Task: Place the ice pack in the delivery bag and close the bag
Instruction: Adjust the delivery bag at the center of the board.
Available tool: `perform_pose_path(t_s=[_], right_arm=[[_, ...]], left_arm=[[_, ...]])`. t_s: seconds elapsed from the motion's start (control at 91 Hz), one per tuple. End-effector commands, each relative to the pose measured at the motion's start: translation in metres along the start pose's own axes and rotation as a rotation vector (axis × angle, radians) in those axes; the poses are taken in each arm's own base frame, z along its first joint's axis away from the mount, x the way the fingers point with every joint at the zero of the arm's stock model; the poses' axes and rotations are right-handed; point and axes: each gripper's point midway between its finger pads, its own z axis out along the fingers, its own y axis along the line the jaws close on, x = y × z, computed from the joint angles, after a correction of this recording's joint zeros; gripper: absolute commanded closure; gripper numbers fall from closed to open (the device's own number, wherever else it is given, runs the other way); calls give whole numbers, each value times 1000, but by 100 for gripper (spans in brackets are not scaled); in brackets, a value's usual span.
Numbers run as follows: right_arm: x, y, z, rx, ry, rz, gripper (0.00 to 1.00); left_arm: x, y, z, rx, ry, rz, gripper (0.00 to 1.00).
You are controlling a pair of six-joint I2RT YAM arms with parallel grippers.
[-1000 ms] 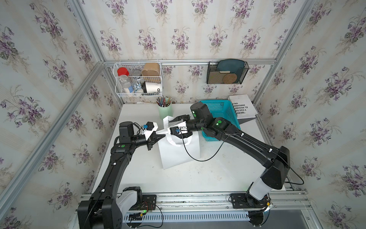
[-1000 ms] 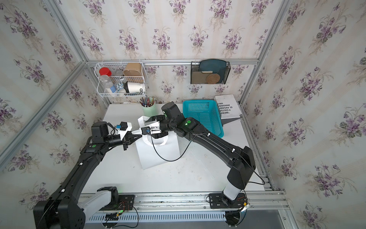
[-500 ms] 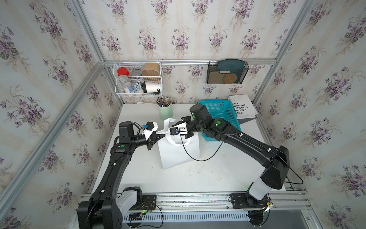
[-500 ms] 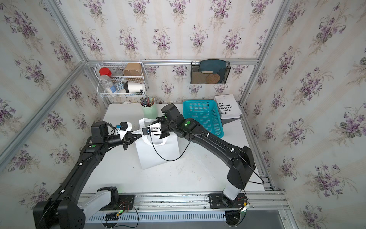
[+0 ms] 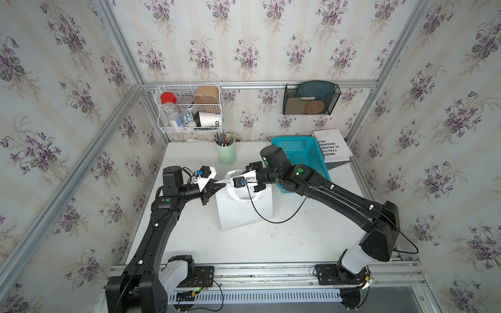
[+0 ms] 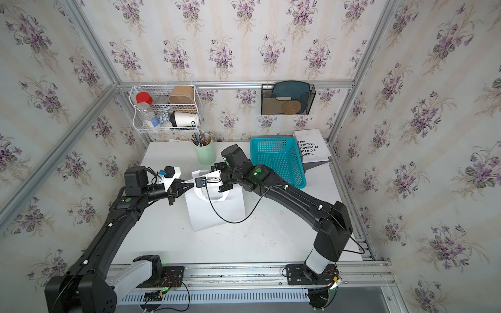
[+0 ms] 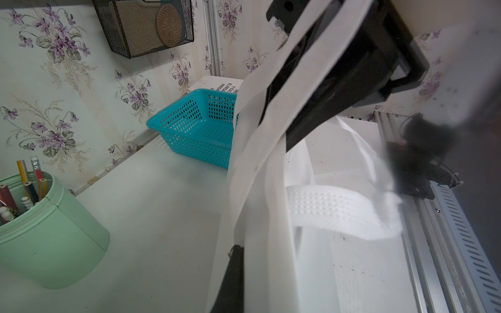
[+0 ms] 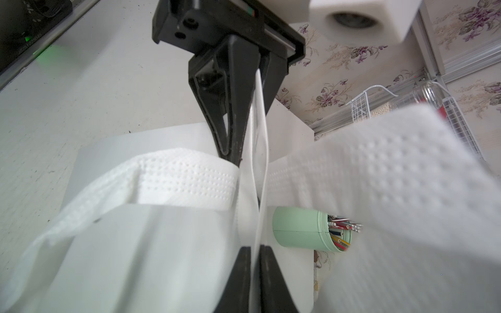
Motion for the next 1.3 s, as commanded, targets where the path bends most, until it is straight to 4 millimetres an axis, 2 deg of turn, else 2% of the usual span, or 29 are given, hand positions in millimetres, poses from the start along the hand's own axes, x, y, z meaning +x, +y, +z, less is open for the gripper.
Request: perform_pose_path(t_s=[0.0,0.11,0.286,0.505,0.571,0.714,0.824,0.934,1.077,1.286], right_arm=[[2,11,-1,-30,8,22,87],[0,8,-4,0,4,15,87],[-2,0,-4,59,18,0,95],[-5,-6,-7,113,10,-22,96],[-4,-1,-5,94,13,-24,96],[3,22,-2,20,7,-16,93],[2,32,-3,-4,-9,-3,90],[1,40,-2,-44,-22,12,80],[-1,41,0,-73,-31,47,70],[-11,38,2,-144,-80,141,70]], left_arm=[[-2,3,-1,-16,-3,12,100],[-2,4,-1,-18,-1,7,100],[-1,4,0,-20,2,-3,100],[0,4,0,-18,7,-14,100],[0,4,0,-20,8,-15,100],[-1,5,0,-23,9,-19,100],[-1,5,0,-20,7,-21,100],[-1,5,0,-19,7,-20,100],[-2,5,0,-14,5,-15,100],[-4,1,-1,-8,3,0,100]])
